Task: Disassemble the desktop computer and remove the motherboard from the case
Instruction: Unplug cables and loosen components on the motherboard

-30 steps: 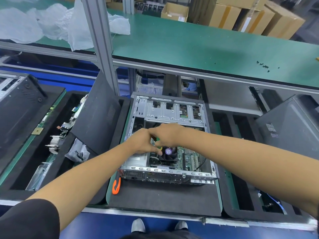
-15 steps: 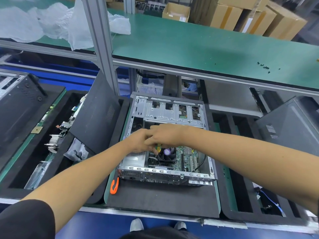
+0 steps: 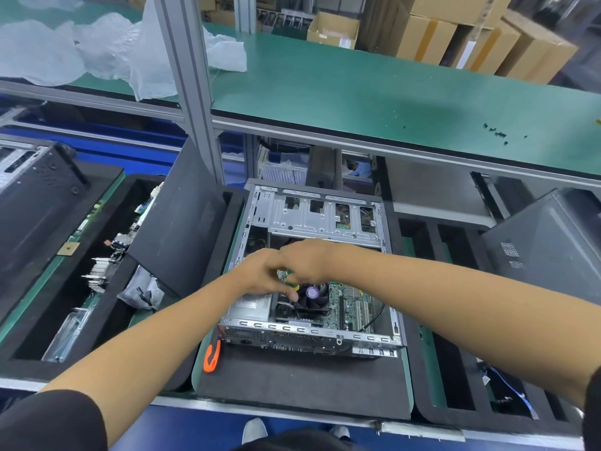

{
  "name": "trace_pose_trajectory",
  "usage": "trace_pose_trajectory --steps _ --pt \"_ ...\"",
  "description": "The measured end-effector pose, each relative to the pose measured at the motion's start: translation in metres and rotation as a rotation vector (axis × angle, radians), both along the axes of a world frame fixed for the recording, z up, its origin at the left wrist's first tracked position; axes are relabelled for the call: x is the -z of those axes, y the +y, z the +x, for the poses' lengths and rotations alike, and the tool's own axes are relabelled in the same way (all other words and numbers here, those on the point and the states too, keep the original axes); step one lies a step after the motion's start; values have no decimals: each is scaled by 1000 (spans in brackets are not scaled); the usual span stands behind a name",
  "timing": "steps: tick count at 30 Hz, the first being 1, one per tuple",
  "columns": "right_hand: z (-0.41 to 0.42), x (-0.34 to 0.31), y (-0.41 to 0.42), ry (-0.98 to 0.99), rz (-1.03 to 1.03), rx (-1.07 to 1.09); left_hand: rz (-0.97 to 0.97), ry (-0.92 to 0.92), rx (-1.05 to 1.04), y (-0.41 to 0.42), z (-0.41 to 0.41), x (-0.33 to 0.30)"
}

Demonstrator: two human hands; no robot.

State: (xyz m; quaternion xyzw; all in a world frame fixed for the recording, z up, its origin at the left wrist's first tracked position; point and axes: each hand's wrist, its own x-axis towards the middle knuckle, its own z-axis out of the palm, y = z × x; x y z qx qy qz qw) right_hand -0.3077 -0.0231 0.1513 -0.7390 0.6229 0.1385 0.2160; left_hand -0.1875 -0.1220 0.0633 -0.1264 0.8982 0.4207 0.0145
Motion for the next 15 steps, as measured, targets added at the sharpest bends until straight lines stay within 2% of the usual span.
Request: trace_pose_trajectory --steps 3,5,9,12,15 --pt "1 -3 2 49 -47 -225 -20 -129 23 -4 -3 -3" --pt "1 -6 3 99 -80 -337 22 -125 46 -8 -3 -1" --pt "0 -9 4 109 -139 -403 33 -115 19 -10 0 1" --pt "-7 -6 6 88 -165 -328 20 -135 -61 -6 -2 2" --pt "-10 2 10 -25 -167 -75 -31 -119 -101 -3 -5 2"
